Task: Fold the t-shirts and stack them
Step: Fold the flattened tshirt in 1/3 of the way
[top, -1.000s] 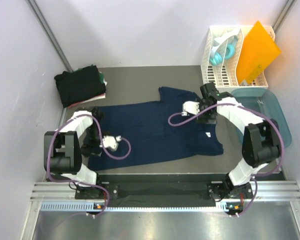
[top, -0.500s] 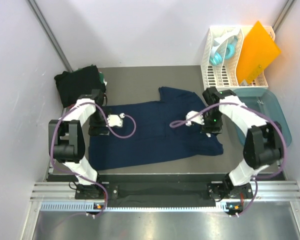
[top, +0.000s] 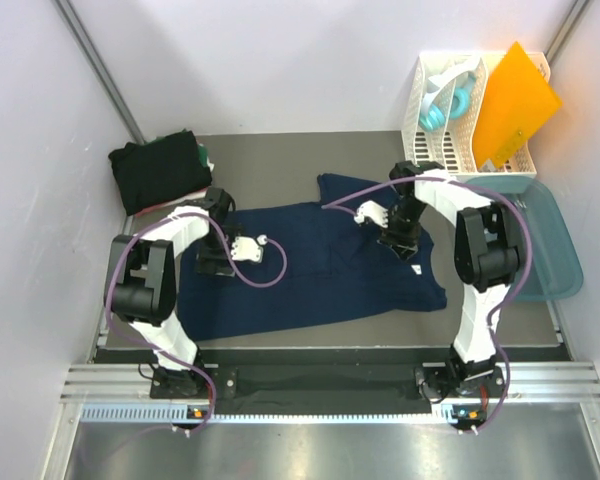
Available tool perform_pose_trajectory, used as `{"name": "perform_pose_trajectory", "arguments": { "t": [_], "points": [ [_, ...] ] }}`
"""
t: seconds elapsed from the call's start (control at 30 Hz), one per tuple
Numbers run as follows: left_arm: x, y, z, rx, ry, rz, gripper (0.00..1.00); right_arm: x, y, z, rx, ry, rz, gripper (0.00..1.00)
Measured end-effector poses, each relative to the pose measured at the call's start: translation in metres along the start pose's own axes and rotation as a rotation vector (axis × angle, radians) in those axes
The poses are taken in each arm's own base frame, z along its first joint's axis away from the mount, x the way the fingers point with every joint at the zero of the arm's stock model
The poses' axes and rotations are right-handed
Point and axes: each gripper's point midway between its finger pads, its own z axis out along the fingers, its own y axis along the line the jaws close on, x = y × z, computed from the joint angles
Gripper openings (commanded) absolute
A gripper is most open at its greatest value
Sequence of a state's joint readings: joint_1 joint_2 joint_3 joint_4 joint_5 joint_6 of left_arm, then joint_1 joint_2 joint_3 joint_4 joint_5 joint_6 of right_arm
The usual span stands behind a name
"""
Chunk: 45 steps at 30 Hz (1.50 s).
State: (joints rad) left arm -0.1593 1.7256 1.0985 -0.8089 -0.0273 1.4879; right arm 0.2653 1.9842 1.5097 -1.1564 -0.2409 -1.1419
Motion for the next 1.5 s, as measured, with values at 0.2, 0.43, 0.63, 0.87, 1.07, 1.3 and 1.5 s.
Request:
{"name": "perform_pose_trajectory", "arguments": {
  "t": [0.2,0.43,0.63,0.87,1.07,1.3,1.5],
  "points": [
    [-0.003,-0.004,0.006,0.003,-0.002,0.009,0.99,-0.005,-0.011,0.016,-0.031,-0.012,0.035,0.52],
    [-0.005,-0.006,0.009,0.003,0.001,0.018,0.99,-0.015,-0.026,0.019,-0.032,-0.036,0.058,0.22],
    [-0.006,-0.007,0.009,-0.003,0.007,0.026,0.99,-0.016,-0.029,0.019,-0.025,-0.040,0.071,0.26],
    [-0.006,-0.007,0.008,-0.007,0.008,0.030,0.99,-0.008,-0.038,0.015,0.053,-0.003,0.064,0.41],
    [-0.007,-0.007,0.009,-0.010,0.012,0.035,0.99,-0.011,-0.066,-0.002,0.207,-0.004,0.042,0.39],
    [-0.007,-0.004,0.008,-0.029,0.017,-0.025,0.99,-0.025,-0.115,-0.029,0.450,-0.049,0.064,0.42],
    [-0.019,0.069,-0.004,-0.177,-0.078,-0.275,0.99,-0.041,-0.150,-0.055,0.607,-0.111,0.123,0.48]
  ]
}}
